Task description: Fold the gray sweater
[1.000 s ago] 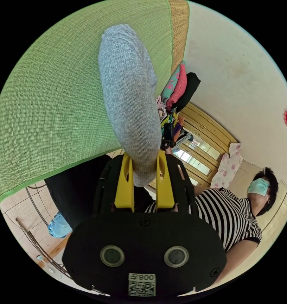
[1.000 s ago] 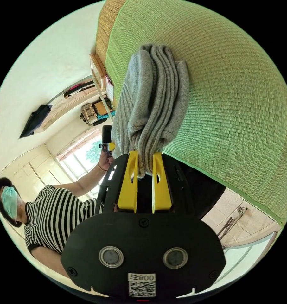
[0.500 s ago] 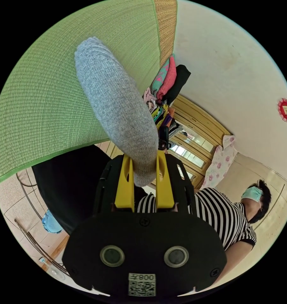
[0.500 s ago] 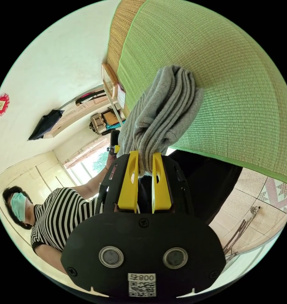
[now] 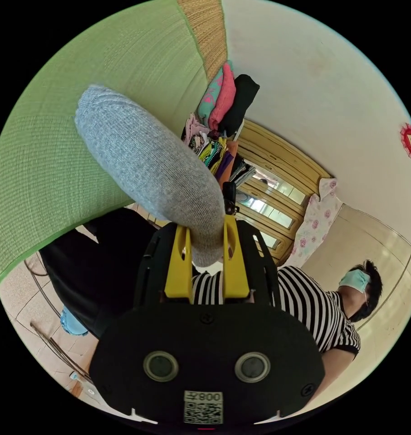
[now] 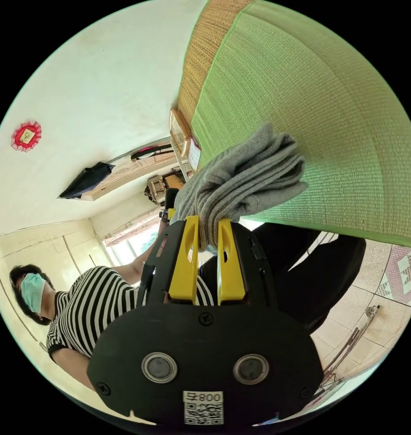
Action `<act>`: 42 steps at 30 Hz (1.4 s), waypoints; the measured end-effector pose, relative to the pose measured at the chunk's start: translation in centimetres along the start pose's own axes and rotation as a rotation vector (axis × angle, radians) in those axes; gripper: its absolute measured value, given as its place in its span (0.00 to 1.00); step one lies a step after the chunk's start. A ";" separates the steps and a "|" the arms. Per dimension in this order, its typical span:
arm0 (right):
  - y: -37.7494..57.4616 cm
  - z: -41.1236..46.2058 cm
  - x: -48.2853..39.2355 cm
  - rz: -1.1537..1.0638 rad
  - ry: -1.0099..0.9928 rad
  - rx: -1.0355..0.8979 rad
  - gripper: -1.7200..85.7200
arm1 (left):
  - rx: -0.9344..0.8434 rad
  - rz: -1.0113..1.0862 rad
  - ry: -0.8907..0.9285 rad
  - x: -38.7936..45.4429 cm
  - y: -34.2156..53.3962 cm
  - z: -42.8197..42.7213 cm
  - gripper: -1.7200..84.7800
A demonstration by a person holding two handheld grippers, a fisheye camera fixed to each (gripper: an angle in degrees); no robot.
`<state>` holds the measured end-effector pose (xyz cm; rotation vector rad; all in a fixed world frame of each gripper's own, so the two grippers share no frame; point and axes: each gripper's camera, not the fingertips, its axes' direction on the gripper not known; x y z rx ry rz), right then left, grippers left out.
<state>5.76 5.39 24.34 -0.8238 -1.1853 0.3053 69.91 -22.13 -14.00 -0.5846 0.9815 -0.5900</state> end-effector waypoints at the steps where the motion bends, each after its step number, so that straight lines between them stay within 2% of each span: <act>1: -0.8 -2.6 -0.1 -0.027 -0.008 0.021 0.10 | -0.002 0.022 0.002 1.7 0.1 1.0 0.15; 8: -8.3 -21.3 -3.8 -0.253 0.007 0.136 0.10 | 0.034 0.250 0.016 15.4 -1.9 9.1 0.15; 16: -20.0 -51.1 -14.5 -0.651 0.124 0.253 0.10 | 0.149 0.604 -0.012 35.5 -5.8 20.7 0.15; 20: -23.1 -60.6 -14.9 -0.691 0.246 0.292 0.10 | 0.193 0.713 -0.103 42.4 -6.7 27.4 0.15; 22: -25.6 -65.4 -11.5 -0.630 0.312 0.305 0.10 | 0.208 0.697 -0.144 43.2 -7.0 30.3 0.15; 24: -28.1 -68.3 -7.0 -0.535 0.332 0.310 0.10 | 0.206 0.643 -0.205 42.8 -7.5 33.4 0.15; 28: -33.5 -72.6 6.3 -0.208 0.320 0.290 0.10 | 0.126 0.344 -0.290 38.7 -8.9 39.9 0.16; 30: -34.3 -73.9 9.9 -0.158 0.266 0.305 0.10 | 0.109 0.277 -0.329 38.0 -8.3 41.9 0.16; 33: -34.4 -76.5 11.9 -0.196 0.182 0.344 0.10 | 0.112 0.324 -0.292 39.8 -5.9 44.2 0.16; 38: -33.7 -80.0 10.6 -0.270 0.271 0.424 0.08 | 0.123 0.340 -0.312 43.5 -1.1 47.2 0.17; 42: -31.9 -80.7 6.6 -0.420 0.368 0.507 0.04 | 0.125 0.362 -0.343 46.3 2.3 49.1 0.17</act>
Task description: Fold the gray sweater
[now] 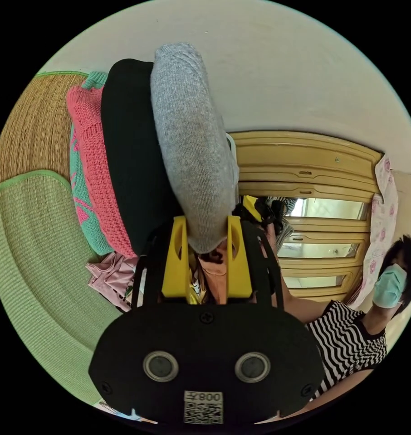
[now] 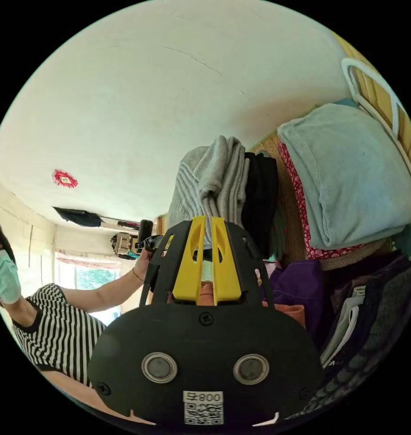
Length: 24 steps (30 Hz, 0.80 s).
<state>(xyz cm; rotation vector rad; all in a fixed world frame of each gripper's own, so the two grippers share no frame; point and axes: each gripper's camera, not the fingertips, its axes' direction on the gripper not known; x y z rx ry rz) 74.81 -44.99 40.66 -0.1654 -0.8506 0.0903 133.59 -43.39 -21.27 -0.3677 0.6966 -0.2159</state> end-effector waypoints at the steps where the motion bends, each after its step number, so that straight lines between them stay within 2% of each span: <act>1: -0.4 0.1 -1.4 -0.055 0.028 0.003 0.03 | -0.005 0.004 -0.011 1.3 0.7 0.2 0.17; 6: -3.7 4.5 -4.6 -0.208 0.213 -0.109 0.02 | 0.013 0.046 -0.081 7.0 4.2 0.4 0.16; 8: -4.9 6.8 -4.6 -0.226 0.278 -0.160 0.02 | 0.074 0.103 -0.130 10.7 6.2 -0.1 0.15; 13: -5.6 12.2 -4.4 -0.322 0.477 -0.286 0.02 | 0.097 0.271 -0.209 18.0 7.7 0.6 0.12; 18: -6.5 13.9 -3.4 -0.344 0.543 -0.300 0.02 | -0.049 0.336 -0.416 21.3 7.1 4.6 0.06; 21: -7.5 15.1 -2.2 -0.341 0.552 -0.361 0.02 | -0.089 0.310 -0.393 21.8 8.2 5.9 0.03; 24: -8.4 15.4 -1.4 -0.357 0.519 -0.381 0.02 | -0.103 0.346 -0.476 24.1 9.9 6.4 0.02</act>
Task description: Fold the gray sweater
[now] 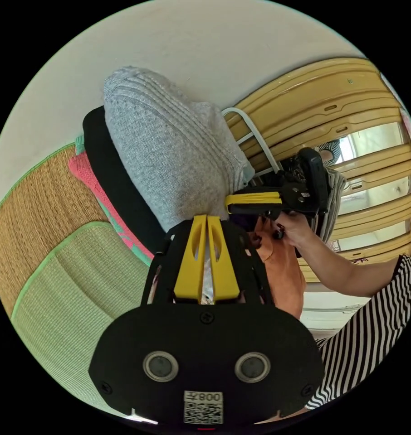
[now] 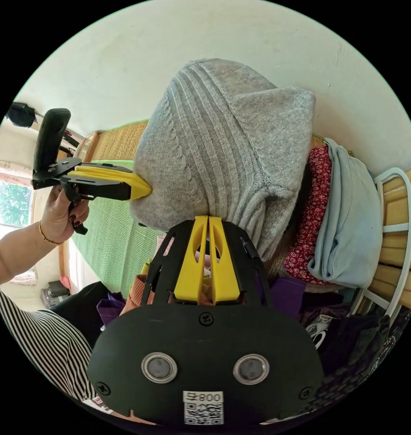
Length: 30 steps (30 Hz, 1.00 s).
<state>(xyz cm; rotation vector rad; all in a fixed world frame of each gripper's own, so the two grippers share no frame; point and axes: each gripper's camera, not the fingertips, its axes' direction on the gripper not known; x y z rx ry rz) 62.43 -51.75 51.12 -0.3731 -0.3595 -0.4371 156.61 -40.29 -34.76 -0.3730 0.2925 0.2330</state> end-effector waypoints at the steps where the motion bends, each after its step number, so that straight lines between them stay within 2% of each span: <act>1: -0.2 0.1 0.5 -0.007 -0.019 0.005 0.02 | -0.011 0.017 -0.043 1.0 0.3 -0.2 0.02; 8: -0.6 -0.4 3.8 0.000 -0.065 0.033 0.02 | -0.009 0.018 -0.084 5.3 0.8 -1.4 0.02; 15: 0.7 -4.3 7.0 0.037 -0.119 0.248 0.02 | -0.005 0.072 -0.156 8.8 0.7 -2.5 0.02; 17: 0.0 -3.0 7.2 0.001 -0.106 0.204 0.02 | -0.024 0.071 -0.139 9.0 0.8 -2.1 0.02; 18: -0.7 -1.2 7.5 -0.020 -0.079 0.120 0.02 | -0.024 0.069 -0.131 9.0 0.8 -2.1 0.02; 20: -0.7 -0.2 8.2 -0.018 -0.071 0.100 0.02 | -0.025 0.057 -0.120 9.2 1.0 -2.3 0.02; 26: 2.9 -4.8 12.9 0.039 -0.032 0.305 0.02 | 0.031 0.113 -0.096 10.3 2.0 -3.7 0.02; 30: 5.0 -6.8 20.6 0.213 0.071 0.383 0.04 | 0.068 0.132 -0.016 10.0 2.6 -4.3 0.02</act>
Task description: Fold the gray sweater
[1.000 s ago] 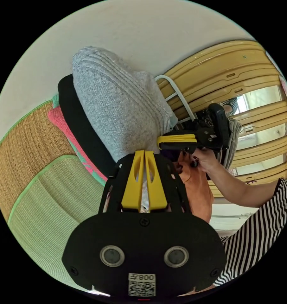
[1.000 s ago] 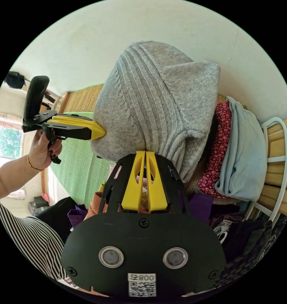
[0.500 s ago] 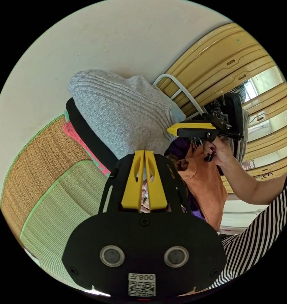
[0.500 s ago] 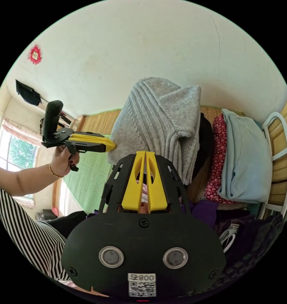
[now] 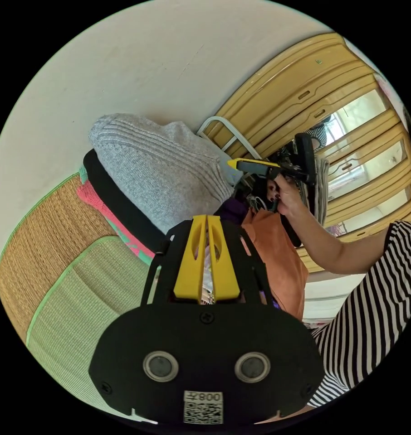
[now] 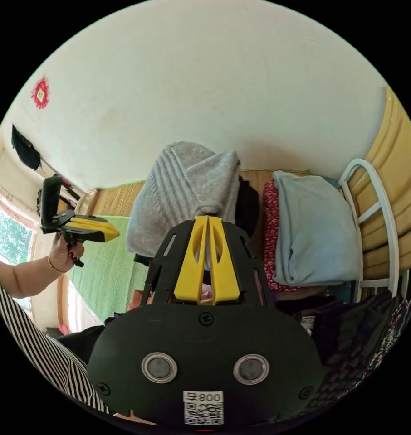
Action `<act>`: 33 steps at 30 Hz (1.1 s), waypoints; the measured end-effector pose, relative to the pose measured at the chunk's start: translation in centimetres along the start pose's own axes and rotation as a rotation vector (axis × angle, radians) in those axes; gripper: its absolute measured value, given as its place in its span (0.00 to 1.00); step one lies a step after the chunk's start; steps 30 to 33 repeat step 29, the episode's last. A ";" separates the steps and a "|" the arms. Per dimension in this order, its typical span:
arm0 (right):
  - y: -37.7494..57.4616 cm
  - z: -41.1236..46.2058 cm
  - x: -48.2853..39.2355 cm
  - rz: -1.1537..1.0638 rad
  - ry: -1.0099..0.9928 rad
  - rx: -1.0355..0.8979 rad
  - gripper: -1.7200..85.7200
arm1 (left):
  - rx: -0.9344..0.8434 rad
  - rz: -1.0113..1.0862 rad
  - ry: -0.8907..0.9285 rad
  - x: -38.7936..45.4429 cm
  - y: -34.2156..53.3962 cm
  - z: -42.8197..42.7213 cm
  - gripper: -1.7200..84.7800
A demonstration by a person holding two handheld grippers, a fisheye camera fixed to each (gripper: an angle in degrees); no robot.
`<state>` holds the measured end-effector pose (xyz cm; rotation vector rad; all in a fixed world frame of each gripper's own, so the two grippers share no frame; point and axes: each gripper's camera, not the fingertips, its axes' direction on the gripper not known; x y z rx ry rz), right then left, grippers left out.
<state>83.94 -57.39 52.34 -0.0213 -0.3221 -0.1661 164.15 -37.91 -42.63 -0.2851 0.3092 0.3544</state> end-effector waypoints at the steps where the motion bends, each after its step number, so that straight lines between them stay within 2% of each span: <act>1: -0.4 0.3 2.5 0.051 0.035 0.002 0.05 | -0.001 -0.005 0.033 -0.3 0.2 0.1 0.02; 7: -3.7 3.3 12.7 0.190 0.121 -0.030 0.10 | -0.031 -0.022 0.123 -1.3 1.8 1.0 0.03; 14: -7.6 7.1 19.7 0.234 0.137 -0.064 0.11 | -0.090 -0.094 0.169 -3.8 4.7 2.8 0.03; 20: -8.4 10.9 25.4 0.252 0.221 -0.193 0.11 | -0.119 -0.165 0.213 -7.1 6.7 4.5 0.02; 24: -7.0 9.8 30.2 0.308 0.160 -0.141 0.07 | -0.174 -0.147 0.245 -8.3 7.4 6.4 0.02; 28: -4.7 7.3 35.5 0.379 0.008 -0.078 0.05 | -0.182 -0.131 0.292 -10.2 7.8 7.9 0.02; 33: -4.2 6.8 36.2 0.393 -0.012 -0.063 0.04 | -0.182 -0.126 0.305 -10.9 7.9 8.3 0.02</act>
